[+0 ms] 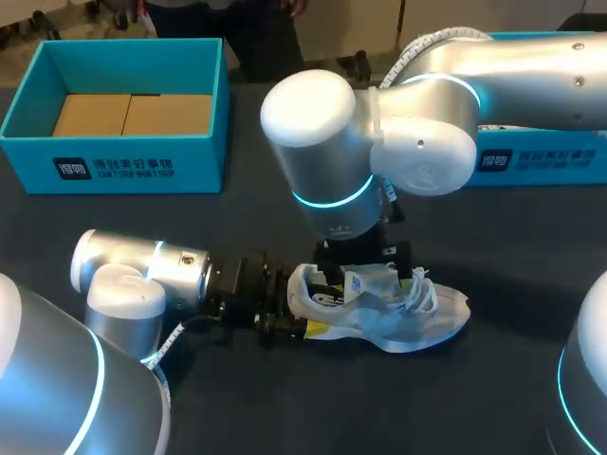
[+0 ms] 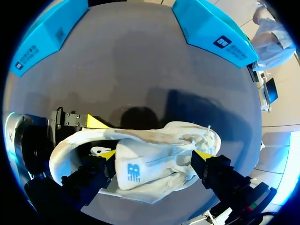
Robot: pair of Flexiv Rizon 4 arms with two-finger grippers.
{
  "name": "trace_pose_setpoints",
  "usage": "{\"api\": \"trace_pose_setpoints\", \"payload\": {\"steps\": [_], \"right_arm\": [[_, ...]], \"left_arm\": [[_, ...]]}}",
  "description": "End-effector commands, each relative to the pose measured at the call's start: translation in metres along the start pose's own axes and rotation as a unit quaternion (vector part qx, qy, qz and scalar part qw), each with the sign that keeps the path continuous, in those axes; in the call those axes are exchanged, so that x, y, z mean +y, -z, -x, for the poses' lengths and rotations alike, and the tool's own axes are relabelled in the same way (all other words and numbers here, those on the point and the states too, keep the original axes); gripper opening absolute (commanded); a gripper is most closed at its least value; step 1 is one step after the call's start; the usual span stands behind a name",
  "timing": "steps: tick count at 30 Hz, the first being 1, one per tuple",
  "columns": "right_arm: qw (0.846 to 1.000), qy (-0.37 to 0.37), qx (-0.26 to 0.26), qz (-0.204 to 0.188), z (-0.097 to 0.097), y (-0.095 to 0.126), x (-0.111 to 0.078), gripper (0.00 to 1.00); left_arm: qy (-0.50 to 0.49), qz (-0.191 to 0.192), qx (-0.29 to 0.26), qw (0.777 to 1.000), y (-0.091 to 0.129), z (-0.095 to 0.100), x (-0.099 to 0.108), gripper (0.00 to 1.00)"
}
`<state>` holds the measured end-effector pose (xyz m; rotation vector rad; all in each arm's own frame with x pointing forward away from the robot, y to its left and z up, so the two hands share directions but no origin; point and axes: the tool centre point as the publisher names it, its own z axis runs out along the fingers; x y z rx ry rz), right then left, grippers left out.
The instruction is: Take the shoe out of the shoebox, open the shoe tongue, remove and reinsert the insole, then place the shoe into the shoebox
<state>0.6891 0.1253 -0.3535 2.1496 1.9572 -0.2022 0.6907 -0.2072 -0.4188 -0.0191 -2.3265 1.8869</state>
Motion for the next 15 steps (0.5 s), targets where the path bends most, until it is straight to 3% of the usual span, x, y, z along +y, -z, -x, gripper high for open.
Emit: {"api": "trace_pose_setpoints", "payload": {"steps": [1, 9, 15], "right_arm": [[0.995, -0.095, 0.003, 0.002, 0.007, 0.001, -0.003, 1.0], [0.996, -0.079, 0.046, 0.004, 0.02, 0.003, 0.002, 1.0], [0.994, -0.082, 0.075, -0.017, 0.028, 0.01, 0.004, 1.0]], "left_arm": [[0.0, 0.001, 0.001, 1.0, 0.0, 0.0, -0.001, 0.0], [0.0, 0.001, 0.001, 1.0, 0.0, 0.0, -0.001, 0.0], [0.0, 0.001, 0.001, 1.0, 0.0, 0.0, -0.001, 0.0]]}}
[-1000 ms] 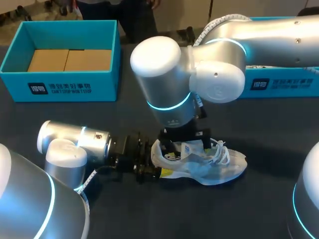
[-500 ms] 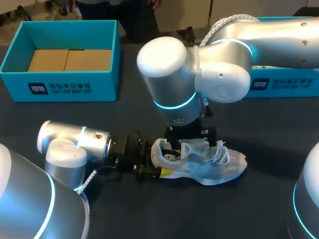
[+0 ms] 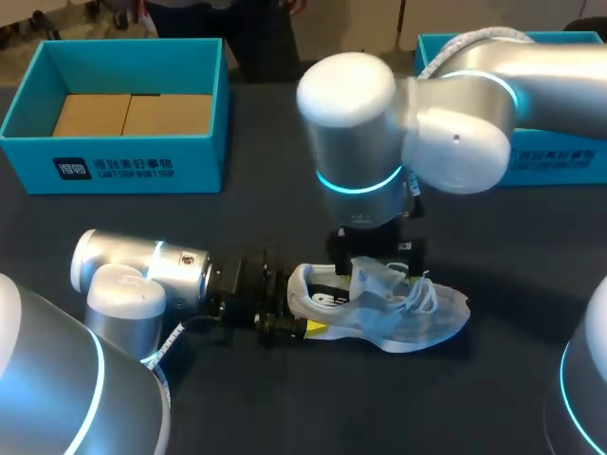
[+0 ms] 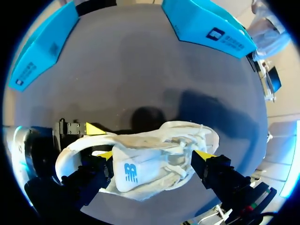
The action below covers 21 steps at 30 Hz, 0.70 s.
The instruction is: Take the shoe out of the shoebox, open the shoe tongue, remove and reinsert the insole, then place the shoe into the shoebox
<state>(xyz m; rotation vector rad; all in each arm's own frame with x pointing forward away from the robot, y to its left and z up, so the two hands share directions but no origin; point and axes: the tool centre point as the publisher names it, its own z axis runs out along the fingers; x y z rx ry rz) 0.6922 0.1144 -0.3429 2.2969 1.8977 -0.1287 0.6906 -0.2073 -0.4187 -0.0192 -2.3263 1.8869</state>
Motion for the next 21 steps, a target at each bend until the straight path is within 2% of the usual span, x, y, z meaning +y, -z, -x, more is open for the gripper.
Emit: {"api": "trace_pose_setpoints", "payload": {"steps": [1, 4, 6, 7, 9, 12, 16, 21], "right_arm": [[0.998, -0.038, 0.039, -0.009, 0.015, 0.004, 0.0, 1.0], [0.998, -0.043, 0.047, -0.015, 0.016, 0.005, 0.001, 1.0], [0.997, -0.042, 0.059, -0.015, 0.017, 0.005, 0.0, 0.93], [0.997, -0.045, 0.065, -0.018, 0.017, 0.005, 0.0, 0.87], [0.996, -0.04, 0.074, -0.019, 0.015, 0.005, -0.002, 0.68], [0.995, -0.041, 0.081, -0.032, 0.01, 0.004, -0.004, 0.5], [0.996, -0.022, 0.085, -0.031, 0.0, 0.005, -0.008, 0.49], [0.996, -0.019, 0.085, -0.038, -0.002, 0.004, -0.011, 0.47]], "left_arm": [[0.0, 0.001, 0.001, 1.0, 0.0, 0.0, -0.001, 0.0], [0.0, 0.001, 0.001, 1.0, 0.0, 0.0, -0.001, 0.0], [0.0, 0.001, 0.001, 1.0, 0.0, 0.0, -0.001, 0.0], [0.0, 0.001, 0.001, 1.0, 0.0, 0.0, -0.001, 0.0], [0.0, 0.001, 0.001, 1.0, 0.0, 0.0, -0.001, 0.0], [0.0, 0.001, 0.001, 1.0, 0.0, 0.0, -0.001, 0.0], [0.0, 0.001, 0.001, 1.0, 0.0, 0.0, -0.001, 0.0], [0.0, 0.001, 0.001, 1.0, 0.0, 0.0, -0.001, 0.0]]}}
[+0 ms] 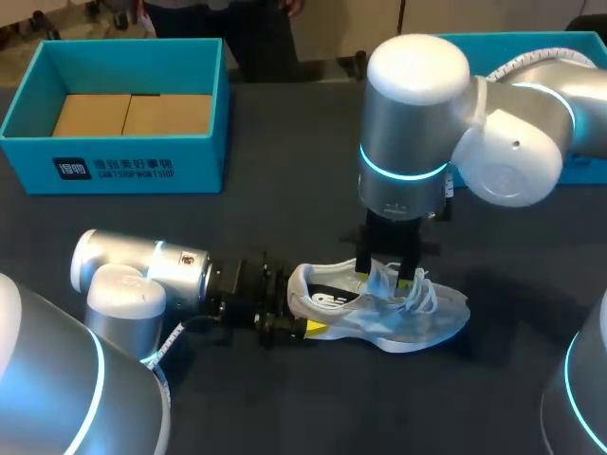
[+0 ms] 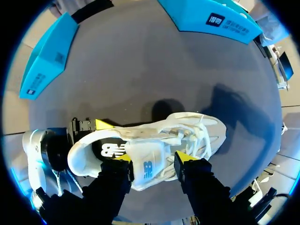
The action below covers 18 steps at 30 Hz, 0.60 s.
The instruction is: Take the shoe out of the shoebox, open the shoe tongue, remove and reinsert the insole, then place the shoe into the shoebox
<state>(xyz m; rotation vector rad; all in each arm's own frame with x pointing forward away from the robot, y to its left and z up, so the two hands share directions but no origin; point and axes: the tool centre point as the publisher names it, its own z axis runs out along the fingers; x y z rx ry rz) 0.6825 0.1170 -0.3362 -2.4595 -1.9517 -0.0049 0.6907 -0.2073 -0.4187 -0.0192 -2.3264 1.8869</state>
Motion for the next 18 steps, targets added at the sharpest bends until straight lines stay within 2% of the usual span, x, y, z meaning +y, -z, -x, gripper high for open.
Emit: {"api": "trace_pose_setpoints", "payload": {"steps": [1, 3, 4, 5, 6, 18], "right_arm": [[1.0, 0.001, -0.002, -0.005, -0.001, -0.004, -0.001, 0.45], [1.0, 0.0, -0.005, -0.008, 0.0, -0.002, -0.002, 0.4], [1.0, 0.0, -0.005, -0.008, 0.001, 0.0, -0.003, 0.34], [1.0, 0.002, 0.002, -0.009, 0.002, 0.002, -0.004, 0.2], [1.0, 0.008, 0.01, -0.008, 0.003, 0.004, -0.005, 0.0], [0.995, 0.047, 0.088, -0.029, 0.033, 0.017, 0.001, 0.0]], "left_arm": [[0.0, 0.001, 0.001, 1.0, 0.0, 0.0, -0.001, 0.0], [0.0, 0.001, 0.001, 1.0, 0.0, 0.0, -0.001, 0.0], [0.0, 0.001, 0.001, 1.0, 0.0, 0.0, -0.001, 0.0], [0.0, 0.001, 0.001, 1.0, 0.0, 0.0, -0.001, 0.0], [0.0, 0.001, 0.001, 1.0, 0.0, 0.0, -0.001, 0.0], [0.0, 0.001, 0.001, 1.0, 0.0, 0.0, -0.001, 0.0]]}}
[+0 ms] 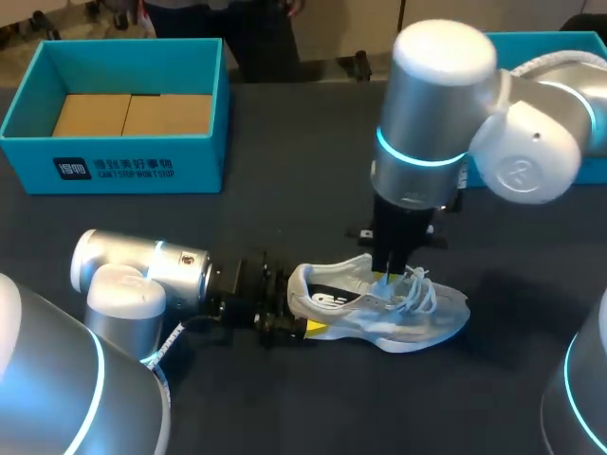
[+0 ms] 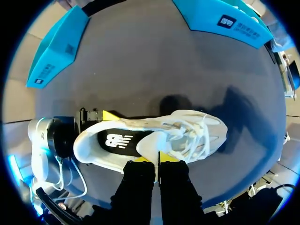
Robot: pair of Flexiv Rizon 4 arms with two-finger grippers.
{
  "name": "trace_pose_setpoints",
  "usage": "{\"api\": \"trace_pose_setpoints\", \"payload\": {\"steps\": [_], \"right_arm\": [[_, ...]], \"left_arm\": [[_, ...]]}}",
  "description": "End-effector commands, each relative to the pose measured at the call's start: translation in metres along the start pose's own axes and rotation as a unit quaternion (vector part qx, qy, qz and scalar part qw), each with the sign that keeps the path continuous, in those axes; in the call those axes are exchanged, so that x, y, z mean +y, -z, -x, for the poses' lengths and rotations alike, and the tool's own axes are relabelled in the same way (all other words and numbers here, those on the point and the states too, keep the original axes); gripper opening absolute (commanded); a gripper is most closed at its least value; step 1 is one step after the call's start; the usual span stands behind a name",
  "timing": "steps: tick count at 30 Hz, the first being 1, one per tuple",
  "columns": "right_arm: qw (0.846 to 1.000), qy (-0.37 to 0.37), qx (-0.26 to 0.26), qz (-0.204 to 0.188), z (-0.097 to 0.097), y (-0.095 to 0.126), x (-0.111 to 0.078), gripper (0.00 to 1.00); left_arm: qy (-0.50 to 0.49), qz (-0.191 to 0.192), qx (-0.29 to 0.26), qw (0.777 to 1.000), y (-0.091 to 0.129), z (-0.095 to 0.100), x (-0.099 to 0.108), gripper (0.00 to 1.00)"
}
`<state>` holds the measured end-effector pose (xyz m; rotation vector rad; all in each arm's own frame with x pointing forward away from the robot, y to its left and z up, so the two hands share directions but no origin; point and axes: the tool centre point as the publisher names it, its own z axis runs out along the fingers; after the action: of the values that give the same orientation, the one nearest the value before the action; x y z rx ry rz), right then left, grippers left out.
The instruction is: Take the shoe out of the shoebox, open the shoe tongue, remove and reinsert the insole, then place the shoe into the shoebox
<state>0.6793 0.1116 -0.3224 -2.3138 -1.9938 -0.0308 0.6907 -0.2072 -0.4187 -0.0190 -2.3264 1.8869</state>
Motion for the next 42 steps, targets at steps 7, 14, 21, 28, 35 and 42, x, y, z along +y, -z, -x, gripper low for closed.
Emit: {"api": "trace_pose_setpoints", "payload": {"steps": [7, 14, 21, 28, 35, 42], "right_arm": [[0.996, 0.015, 0.09, 0.013, 0.05, 0.016, 0.001, 0.0], [0.994, 0.002, 0.113, 0.005, 0.072, 0.012, -0.006, 0.0], [0.996, 0.011, 0.088, 0.017, 0.084, 0.003, -0.008, 0.0], [0.996, 0.023, 0.087, 0.009, 0.093, -0.024, -0.007, 0.0], [0.997, 0.023, 0.077, 0.003, 0.098, -0.04, -0.003, 0.0], [0.996, 0.018, 0.084, 0.006, 0.103, -0.034, -0.006, 0.46]], "left_arm": [[0.0, 0.001, 0.001, 1.0, 0.0, 0.0, -0.001, 0.0], [0.0, 0.001, 0.001, 1.0, 0.0, 0.0, -0.001, 0.0], [0.0, 0.001, 0.001, 1.0, 0.0, 0.0, -0.001, 0.0], [0.0, 0.001, 0.001, 1.0, 0.0, 0.0, -0.001, 0.0], [0.0, 0.001, 0.001, 1.0, 0.0, 0.0, -0.001, 0.0], [0.0, 0.001, 0.001, 1.0, 0.0, 0.0, -0.001, 0.0]]}}
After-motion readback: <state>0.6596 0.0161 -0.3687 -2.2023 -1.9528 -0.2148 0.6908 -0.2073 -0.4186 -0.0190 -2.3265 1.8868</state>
